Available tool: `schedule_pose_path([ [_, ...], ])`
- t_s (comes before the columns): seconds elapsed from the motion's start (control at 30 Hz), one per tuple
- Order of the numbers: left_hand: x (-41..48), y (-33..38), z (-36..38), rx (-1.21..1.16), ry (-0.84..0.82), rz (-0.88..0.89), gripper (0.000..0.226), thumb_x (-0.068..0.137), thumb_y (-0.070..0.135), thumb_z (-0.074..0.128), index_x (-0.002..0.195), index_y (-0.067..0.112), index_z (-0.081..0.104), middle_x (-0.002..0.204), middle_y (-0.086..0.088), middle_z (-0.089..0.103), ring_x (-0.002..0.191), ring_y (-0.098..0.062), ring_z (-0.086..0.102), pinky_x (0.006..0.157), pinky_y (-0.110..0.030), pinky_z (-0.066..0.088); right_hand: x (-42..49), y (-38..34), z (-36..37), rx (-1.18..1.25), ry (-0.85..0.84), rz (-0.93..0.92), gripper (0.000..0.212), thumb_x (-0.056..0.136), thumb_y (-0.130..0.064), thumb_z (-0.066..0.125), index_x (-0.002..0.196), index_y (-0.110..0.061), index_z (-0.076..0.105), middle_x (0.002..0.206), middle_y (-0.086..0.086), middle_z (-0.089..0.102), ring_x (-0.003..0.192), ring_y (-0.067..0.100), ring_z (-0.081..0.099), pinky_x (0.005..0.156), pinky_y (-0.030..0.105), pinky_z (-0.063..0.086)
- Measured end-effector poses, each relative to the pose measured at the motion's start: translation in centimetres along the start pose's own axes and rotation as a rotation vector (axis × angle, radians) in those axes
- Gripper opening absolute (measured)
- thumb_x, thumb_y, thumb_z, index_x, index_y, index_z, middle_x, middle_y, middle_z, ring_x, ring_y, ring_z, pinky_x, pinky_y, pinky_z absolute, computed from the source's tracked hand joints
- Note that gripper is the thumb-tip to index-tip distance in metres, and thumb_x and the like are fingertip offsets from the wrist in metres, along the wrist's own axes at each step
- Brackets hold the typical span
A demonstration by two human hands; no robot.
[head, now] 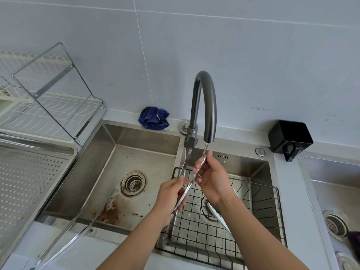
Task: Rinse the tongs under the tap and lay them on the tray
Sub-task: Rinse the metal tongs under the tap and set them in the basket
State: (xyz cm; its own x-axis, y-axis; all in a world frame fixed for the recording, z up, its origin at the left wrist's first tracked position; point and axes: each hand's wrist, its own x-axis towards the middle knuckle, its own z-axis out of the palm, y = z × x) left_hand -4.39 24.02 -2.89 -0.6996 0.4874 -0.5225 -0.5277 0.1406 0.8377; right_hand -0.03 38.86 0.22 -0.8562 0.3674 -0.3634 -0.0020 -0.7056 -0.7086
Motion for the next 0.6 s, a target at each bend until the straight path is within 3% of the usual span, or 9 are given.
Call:
schedule_pose_path([
  [0.1,0.2,0.3,0.2,0.014,0.014,-0.034,0.036,0.101,0.042,0.055,0.09,0.014,0.075,0.06,-0.01,0.06,0.045,-0.018,0.053,0.038,-0.027,0.04,-0.6,0.3,-0.1,-0.119,-0.098,-0.024,0.014,0.1,-0.021,0.06,0.093,-0.015,0.071,0.086,0.007,0.07,0.076,0.018,0.066,0.056,0.024,0.05],
  [0.23,0.7,0.8,0.7,0.108,0.059,0.007,0.031,0.102,0.041,0.053,0.095,0.016,0.07,0.055,-0.008,0.059,0.042,-0.019,0.051,0.039,-0.027,0.04,-1.3,1.4,0.2,-0.612,-0.068,-0.059,0.03,0.096,-0.041,0.065,0.079,-0.016,0.069,0.084,0.01,0.076,0.072,0.019,0.068,0.056,0.025,0.053],
  [0.3,0.9,1.0,1.0,0.156,0.069,0.056,0.024,0.101,0.041,0.055,0.098,0.02,0.067,0.057,-0.006,0.06,0.045,-0.019,0.054,0.04,-0.028,0.041,-1.1,1.1,-0.2,-0.58,-0.011,-0.12,0.023,0.091,-0.028,0.071,0.083,-0.008,0.066,0.086,0.019,0.073,0.073,0.023,0.066,0.058,0.028,0.054],
  [0.4,1.0,1.2,1.4,0.165,0.048,0.089,0.02,0.102,0.035,0.055,0.098,0.021,0.069,0.066,-0.006,0.064,0.051,-0.018,0.059,0.043,-0.028,0.042,-1.0,0.1,-0.8,-0.487,0.041,-0.198,0.005,0.089,-0.008,0.073,0.09,-0.01,0.069,0.084,0.019,0.071,0.074,0.025,0.068,0.061,0.03,0.057],
  [0.5,0.5,1.4,2.0,0.119,-0.013,0.144,0.027,0.104,0.042,0.047,0.103,0.032,0.072,0.077,-0.002,0.071,0.059,-0.013,0.063,0.047,-0.029,0.044,-1.0,-0.2,-0.9,-0.543,0.104,-0.243,0.014,0.093,-0.007,0.073,0.09,0.002,0.063,0.081,0.018,0.072,0.071,0.026,0.071,0.063,0.033,0.062],
  [0.6,-0.1,1.2,2.4,0.14,-0.086,0.186,0.039,0.097,0.065,0.036,0.109,0.048,0.07,0.083,0.008,0.073,0.066,-0.008,0.062,0.05,-0.024,0.043,-1.1,-0.2,-0.7,-0.61,0.126,-0.223,0.019,0.098,-0.015,0.068,0.087,0.0,0.065,0.079,0.016,0.074,0.07,0.029,0.071,0.068,0.043,0.065],
])
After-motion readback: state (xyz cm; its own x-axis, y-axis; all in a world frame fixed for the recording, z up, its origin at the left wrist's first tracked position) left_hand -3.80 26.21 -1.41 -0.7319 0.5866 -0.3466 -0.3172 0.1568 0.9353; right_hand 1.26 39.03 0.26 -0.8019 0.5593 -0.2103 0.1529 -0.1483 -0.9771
